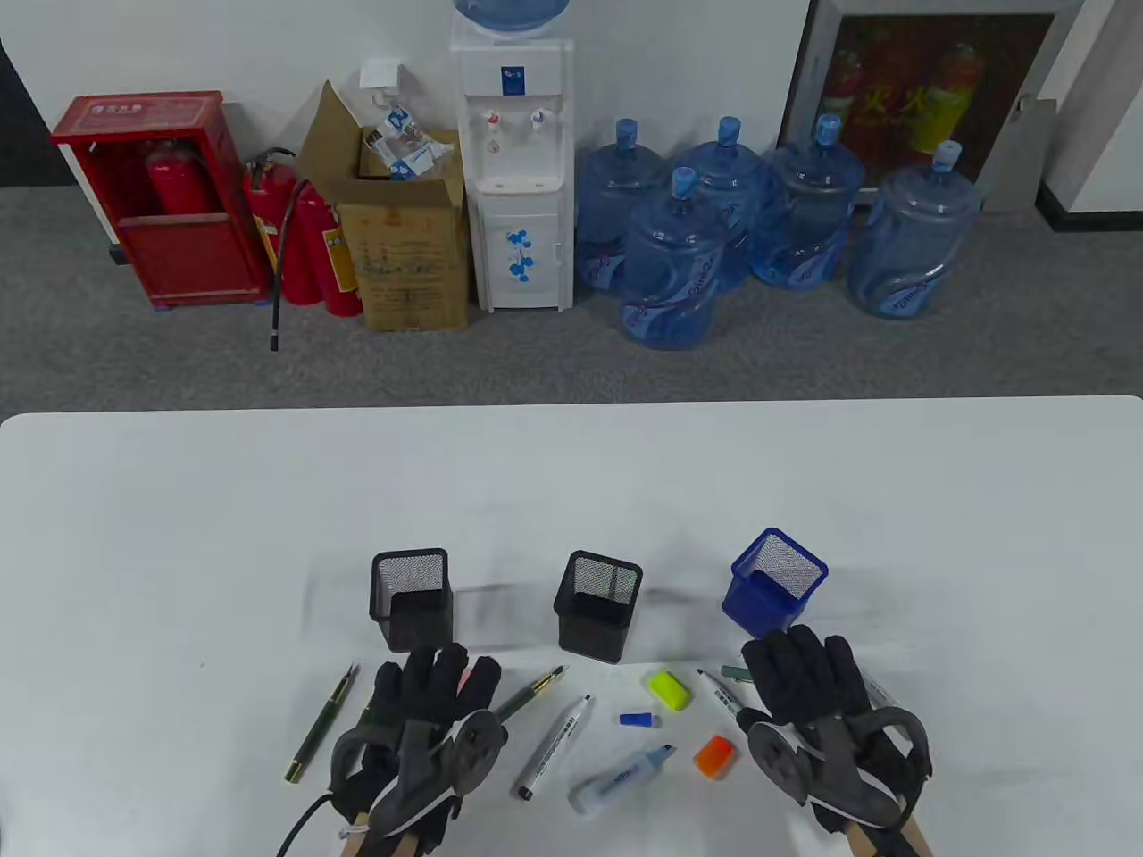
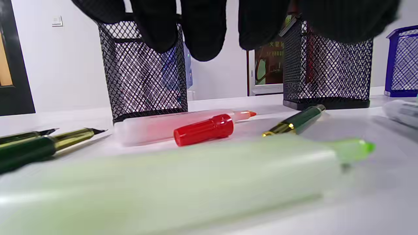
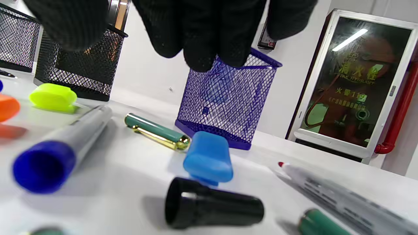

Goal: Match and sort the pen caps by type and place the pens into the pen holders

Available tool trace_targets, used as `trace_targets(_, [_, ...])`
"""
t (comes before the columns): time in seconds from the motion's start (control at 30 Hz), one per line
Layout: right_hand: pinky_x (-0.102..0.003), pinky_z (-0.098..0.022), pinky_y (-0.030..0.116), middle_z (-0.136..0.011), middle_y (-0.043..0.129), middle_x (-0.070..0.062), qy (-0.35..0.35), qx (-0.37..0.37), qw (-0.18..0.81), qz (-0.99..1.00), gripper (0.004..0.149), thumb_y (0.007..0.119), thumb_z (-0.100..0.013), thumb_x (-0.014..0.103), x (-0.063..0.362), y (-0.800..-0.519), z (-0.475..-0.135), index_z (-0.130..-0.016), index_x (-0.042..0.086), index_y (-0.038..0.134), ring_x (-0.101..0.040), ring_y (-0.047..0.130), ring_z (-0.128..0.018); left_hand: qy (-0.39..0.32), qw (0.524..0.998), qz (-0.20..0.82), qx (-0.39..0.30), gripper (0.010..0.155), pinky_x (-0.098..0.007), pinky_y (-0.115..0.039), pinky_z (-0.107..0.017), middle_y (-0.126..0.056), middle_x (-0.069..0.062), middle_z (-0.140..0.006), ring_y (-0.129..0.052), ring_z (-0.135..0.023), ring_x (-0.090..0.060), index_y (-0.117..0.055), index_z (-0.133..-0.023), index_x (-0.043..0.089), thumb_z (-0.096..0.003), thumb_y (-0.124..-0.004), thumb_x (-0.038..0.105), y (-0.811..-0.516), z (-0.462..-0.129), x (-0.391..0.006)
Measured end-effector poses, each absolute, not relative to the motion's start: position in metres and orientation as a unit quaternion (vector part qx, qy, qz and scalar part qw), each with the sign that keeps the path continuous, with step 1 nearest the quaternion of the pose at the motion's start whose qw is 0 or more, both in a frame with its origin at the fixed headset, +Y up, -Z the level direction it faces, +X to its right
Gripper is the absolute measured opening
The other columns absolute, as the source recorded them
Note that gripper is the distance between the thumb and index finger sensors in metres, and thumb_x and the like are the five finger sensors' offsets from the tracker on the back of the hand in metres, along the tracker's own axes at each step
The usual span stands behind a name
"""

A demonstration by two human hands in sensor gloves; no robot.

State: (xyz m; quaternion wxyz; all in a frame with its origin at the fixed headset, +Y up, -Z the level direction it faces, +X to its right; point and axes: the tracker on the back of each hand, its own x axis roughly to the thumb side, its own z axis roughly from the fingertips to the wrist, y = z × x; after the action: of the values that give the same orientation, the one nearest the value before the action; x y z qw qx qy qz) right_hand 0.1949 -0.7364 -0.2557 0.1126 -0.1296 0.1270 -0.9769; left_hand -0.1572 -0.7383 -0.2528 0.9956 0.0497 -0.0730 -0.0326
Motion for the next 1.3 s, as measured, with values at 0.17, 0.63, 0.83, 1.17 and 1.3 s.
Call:
trace_targets(0.17, [-0.056,-0.076,0.058,-0.109,0.072,-0.004,0.127,-0.130,0.113,-0.977,0.076,0.064,-0.039,0.061,0.195,-0.736,-0.256,-0.105,0.024,0.060,-0.029,0.071,-0.103,-0.074,0.995,-0.032,0.051,0.073,-0.068,-0.049,-0.079,-0.069,-0.005,-0.117,-0.065,-0.112,-0.041,-0.063,-0.106,0.040,-0.0352,-0.071,0.059,-0.738,-0.253,-0.157])
trace_targets(0.63, [-0.056,-0.076,0.058,-0.108,0.073,-0.003,0.132,-0.127,0.111,-0.977,0.075,0.064,-0.039,0.061,0.195,-0.735,-0.256,-0.104,0.024,0.061,-0.028,0.073,-0.102,-0.073,0.995,-0.033,0.055,0.073,-0.068,-0.049,-0.079,-0.069,-0.005,-0.117,-0.065,-0.112,-0.041,-0.063,-0.106,0.040,-0.0352,-0.071,0.059,-0.738,-0.253,-0.158])
trace_targets(0.83, [-0.056,-0.076,0.059,-0.107,0.074,-0.003,0.133,-0.127,0.109,-0.977,0.075,0.065,-0.039,0.061,0.195,-0.735,-0.256,-0.104,0.024,0.062,-0.028,0.075,-0.101,-0.073,0.995,-0.034,0.055,0.073,-0.068,-0.049,-0.079,-0.069,-0.005,-0.117,-0.065,-0.112,-0.041,-0.063,-0.106,0.041,-0.0352,-0.071,0.059,-0.738,-0.253,-0.158])
trace_targets(1.17, [-0.046,-0.067,0.078,-0.070,0.102,0.011,0.143,-0.131,0.100,-0.976,0.061,0.080,-0.035,0.054,0.184,-0.729,-0.254,-0.089,0.026,0.081,-0.012,0.101,-0.064,-0.073,0.995,-0.032,0.057,0.073,-0.068,-0.049,-0.079,-0.069,-0.005,-0.117,-0.066,-0.112,-0.041,-0.063,-0.106,0.040,-0.0353,-0.071,0.059,-0.738,-0.253,-0.159])
trace_targets(1.3, [-0.045,-0.064,0.081,-0.070,0.103,0.011,0.090,-0.126,0.137,-0.978,0.061,0.083,-0.033,0.054,0.173,-0.734,-0.255,-0.088,0.026,0.082,-0.012,0.103,-0.058,-0.074,0.995,-0.033,0.057,0.073,-0.068,-0.049,-0.079,-0.069,-0.005,-0.117,-0.065,-0.112,-0.041,-0.063,-0.106,0.040,-0.0353,-0.071,0.059,-0.738,-0.253,-0.158])
